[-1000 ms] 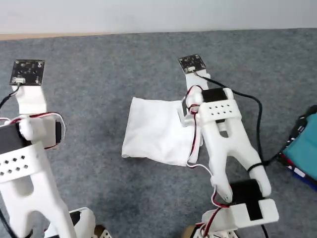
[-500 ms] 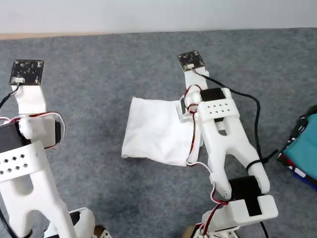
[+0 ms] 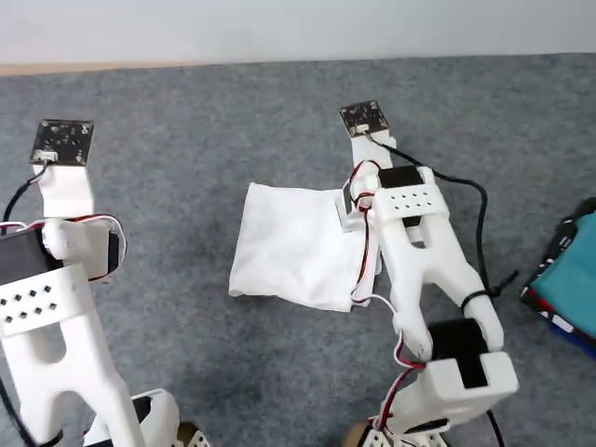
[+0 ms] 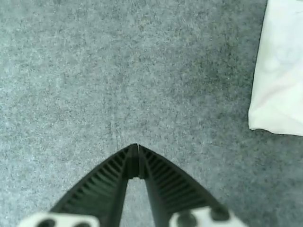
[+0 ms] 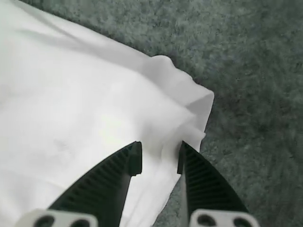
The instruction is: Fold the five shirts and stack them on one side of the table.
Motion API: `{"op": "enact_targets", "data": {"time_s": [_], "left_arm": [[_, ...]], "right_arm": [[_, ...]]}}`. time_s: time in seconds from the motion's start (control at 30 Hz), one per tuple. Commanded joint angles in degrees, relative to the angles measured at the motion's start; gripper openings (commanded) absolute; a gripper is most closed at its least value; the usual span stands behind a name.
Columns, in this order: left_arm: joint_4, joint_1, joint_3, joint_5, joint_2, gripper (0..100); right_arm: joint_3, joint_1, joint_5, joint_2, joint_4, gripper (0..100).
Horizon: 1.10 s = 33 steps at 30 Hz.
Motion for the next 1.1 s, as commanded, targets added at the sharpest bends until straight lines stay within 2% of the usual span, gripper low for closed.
{"op": "enact_targets", "data": {"time_s": [0.0,0.2,0.33,0.4,0.8,1.07], "left_arm": [[-1.0,-0.2,-0.2,-0.5,0.1,1],[-1.7,-0.2,-0.1,-0.5,0.1,1],[-1.7,-0.2,-0.1,-0.5,0.1,1],[-1.6,-0.2,-0.1,-0.5,0.1,1],[-1.4,-0.2,-0.1,-0.6,0.1,1],[-1.5,-0.2,-0.1,-0.6,0.1,1]], "right_arm": [[-3.2,0.7,-0.4,0.4,-0.7,13.9],[-5.5,0.7,-0.4,2.6,-2.3,13.7],[-10.8,0.7,0.2,7.5,-3.7,4.6],[-14.5,0.8,3.0,11.0,-3.2,0.9],[-38.2,3.2,5.5,24.4,7.9,1.1],[-40.7,7.3,7.9,26.0,11.0,1.1]]}}
